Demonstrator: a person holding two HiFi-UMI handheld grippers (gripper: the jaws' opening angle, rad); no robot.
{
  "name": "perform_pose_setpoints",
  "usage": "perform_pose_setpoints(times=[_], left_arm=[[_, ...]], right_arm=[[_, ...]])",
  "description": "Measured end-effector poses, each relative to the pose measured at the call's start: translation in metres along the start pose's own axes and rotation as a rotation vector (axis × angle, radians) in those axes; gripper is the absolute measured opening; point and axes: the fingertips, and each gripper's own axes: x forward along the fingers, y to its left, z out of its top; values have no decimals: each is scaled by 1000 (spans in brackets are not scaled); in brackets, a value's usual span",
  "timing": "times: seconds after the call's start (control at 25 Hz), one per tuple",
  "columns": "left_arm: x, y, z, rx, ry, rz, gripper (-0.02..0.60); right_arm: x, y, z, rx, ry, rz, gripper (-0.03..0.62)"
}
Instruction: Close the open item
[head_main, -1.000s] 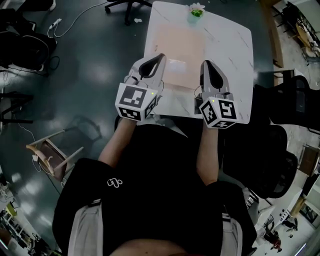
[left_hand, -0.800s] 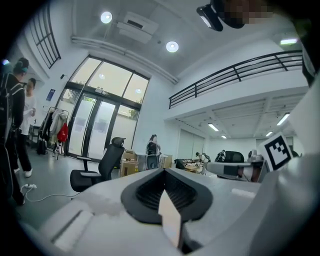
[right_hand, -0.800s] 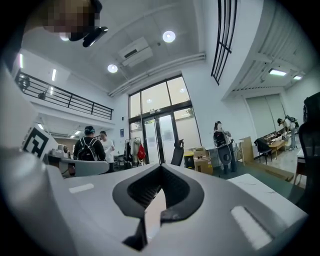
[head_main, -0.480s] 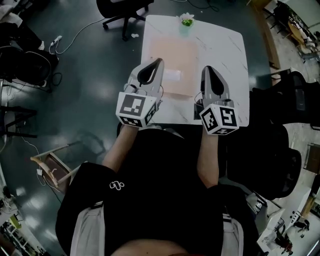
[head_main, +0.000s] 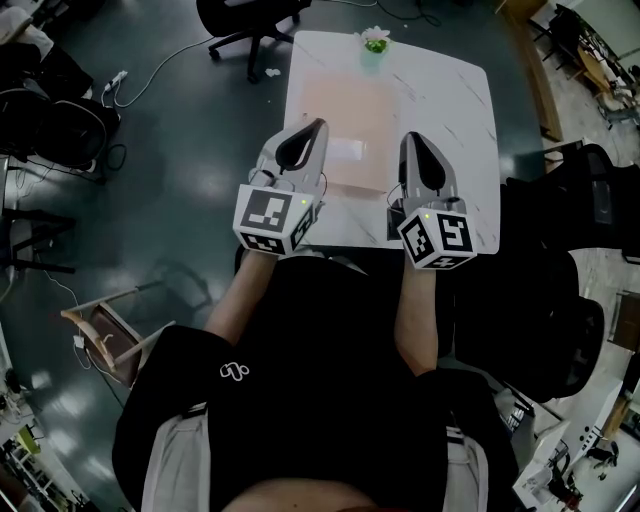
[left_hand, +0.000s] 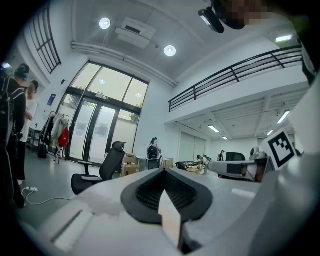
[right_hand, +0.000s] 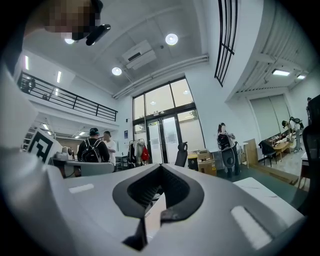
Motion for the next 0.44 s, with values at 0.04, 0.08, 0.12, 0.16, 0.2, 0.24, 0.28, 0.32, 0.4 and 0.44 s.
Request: perform_pose_setpoints(times=[0.04,0.08,0.12,0.16,0.2,0.24,0.28,0.32,0.4,0.44], left_arm=[[-1,1,0,1,0,3,0],[-1,2,1,2,2,6,0],[-3,3,1,3,4,10,0],[-4,4,0,3,7,13,0],[-5,5,-1,3,10,16,0],[-7,6,-1,3,13,19,0],[-8,7,-1,4,14,21,0],[-9,9,-2,5,15,24,0],[-11,12,-3,6,18,29,0],[-12,14,-4,6,20,32,0]], right_arm=[[1,1,0,2,0,4,2],[2,2,0,4,1,8,2],[3,4,-1,6,2,13,2],[4,6,-1,8,5,18,2],[5,7,-2,9,7,22,2],[6,9,-3,9,8,26,2],[7,11,-2,9,8,30,2],[9,12,-2,8,6,34,2],[11,16,-2,5,6,41,2],[12,17,-2,4,6,44,2]])
